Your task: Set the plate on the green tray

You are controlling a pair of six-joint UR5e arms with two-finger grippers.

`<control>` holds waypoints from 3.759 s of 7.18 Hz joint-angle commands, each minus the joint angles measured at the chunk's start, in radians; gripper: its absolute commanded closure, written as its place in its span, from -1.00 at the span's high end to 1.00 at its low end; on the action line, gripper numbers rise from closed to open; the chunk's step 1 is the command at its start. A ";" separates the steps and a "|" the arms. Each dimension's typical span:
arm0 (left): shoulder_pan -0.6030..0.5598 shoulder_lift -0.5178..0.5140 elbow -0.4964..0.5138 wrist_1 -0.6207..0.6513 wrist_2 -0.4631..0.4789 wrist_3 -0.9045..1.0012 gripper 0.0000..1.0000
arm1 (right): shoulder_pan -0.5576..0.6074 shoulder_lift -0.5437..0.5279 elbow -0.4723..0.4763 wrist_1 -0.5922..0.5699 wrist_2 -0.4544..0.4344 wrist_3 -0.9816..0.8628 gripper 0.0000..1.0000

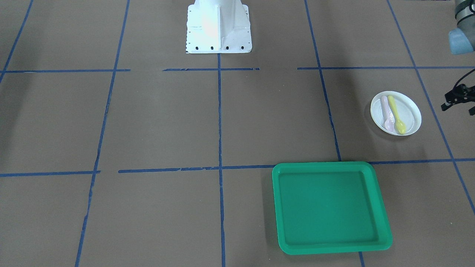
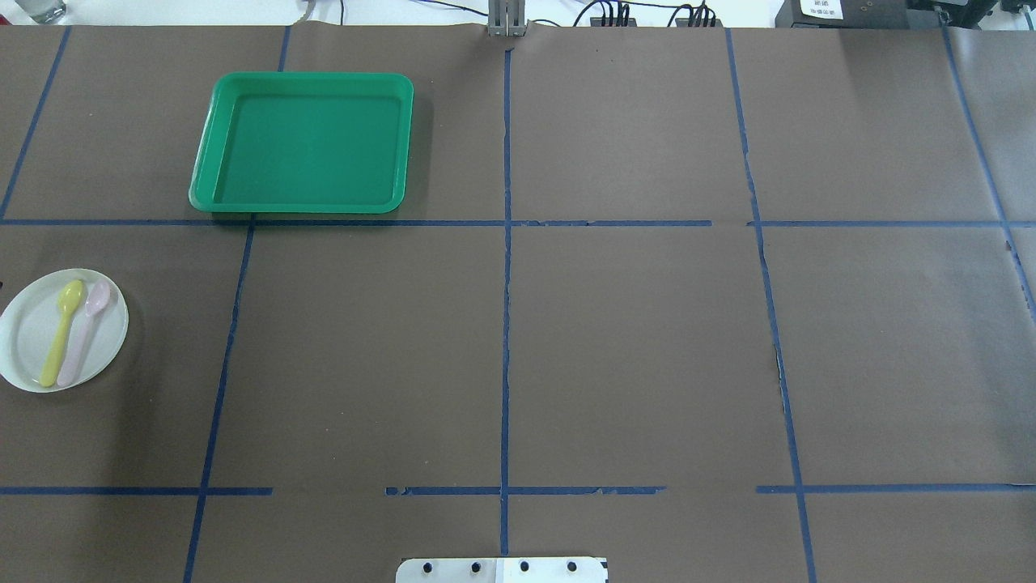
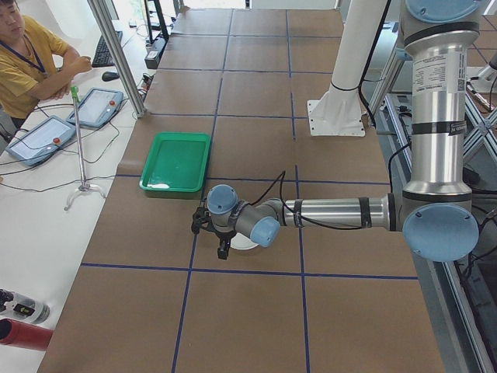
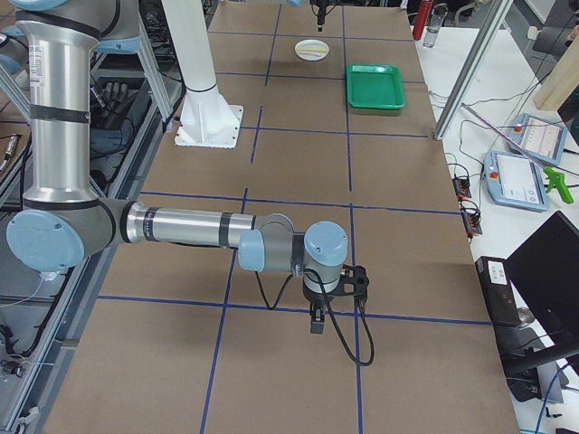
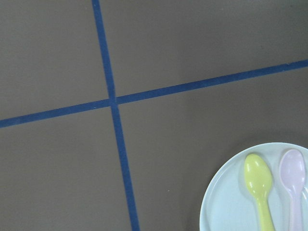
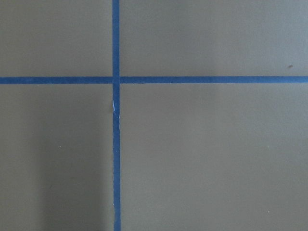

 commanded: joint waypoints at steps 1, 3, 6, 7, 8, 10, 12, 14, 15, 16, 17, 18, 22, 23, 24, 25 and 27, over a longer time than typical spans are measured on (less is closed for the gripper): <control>0.042 -0.001 0.034 -0.027 0.024 -0.040 0.97 | 0.000 0.000 0.000 0.000 0.000 0.000 1.00; 0.068 0.000 0.034 -0.027 0.016 -0.054 0.80 | 0.000 0.000 0.000 0.000 0.000 0.000 1.00; 0.085 -0.001 0.055 -0.027 0.022 -0.051 0.70 | 0.000 0.000 0.000 0.000 0.000 0.000 1.00; 0.099 -0.003 0.055 -0.027 0.021 -0.051 0.64 | 0.000 0.000 0.000 0.000 0.000 0.000 1.00; 0.110 -0.007 0.057 -0.027 0.022 -0.051 0.44 | 0.000 0.000 0.000 0.000 0.000 0.000 1.00; 0.127 -0.009 0.061 -0.027 0.024 -0.050 -0.14 | 0.000 0.000 0.000 0.000 0.000 0.000 1.00; 0.127 -0.007 0.040 -0.029 0.016 -0.047 -1.00 | 0.000 0.000 0.000 0.000 0.000 0.000 1.00; 0.119 -0.001 -0.038 -0.070 -0.069 -0.048 -1.00 | 0.000 0.000 0.000 0.000 0.000 0.000 1.00; 0.114 -0.015 -0.075 -0.079 -0.237 -0.086 -1.00 | 0.000 0.000 0.000 0.000 0.000 0.000 1.00; 0.107 -0.091 -0.110 -0.084 -0.277 -0.237 -1.00 | 0.000 0.000 0.000 0.000 0.000 0.000 1.00; 0.108 -0.186 -0.110 -0.084 -0.277 -0.411 -1.00 | 0.000 0.000 0.000 0.002 0.000 0.000 1.00; 0.110 -0.239 -0.110 -0.081 -0.272 -0.503 -1.00 | 0.000 0.000 0.000 0.000 0.000 0.000 1.00; 0.157 -0.672 0.210 -0.064 -0.236 -0.838 -1.00 | 0.000 0.000 0.000 0.000 0.000 0.000 1.00; 0.179 -0.713 0.247 -0.066 -0.120 -0.861 -1.00 | 0.000 0.000 0.002 0.000 0.000 0.000 1.00; 0.180 -0.731 0.280 -0.066 -0.087 -0.857 -1.00 | 0.000 0.000 0.002 0.000 0.000 0.002 1.00; 0.180 -0.742 0.331 -0.067 -0.073 -0.799 -1.00 | 0.000 0.000 0.002 0.000 0.000 0.000 1.00; 0.151 -0.736 0.414 -0.067 -0.035 -0.616 -1.00 | 0.000 0.000 0.002 0.000 0.000 0.000 1.00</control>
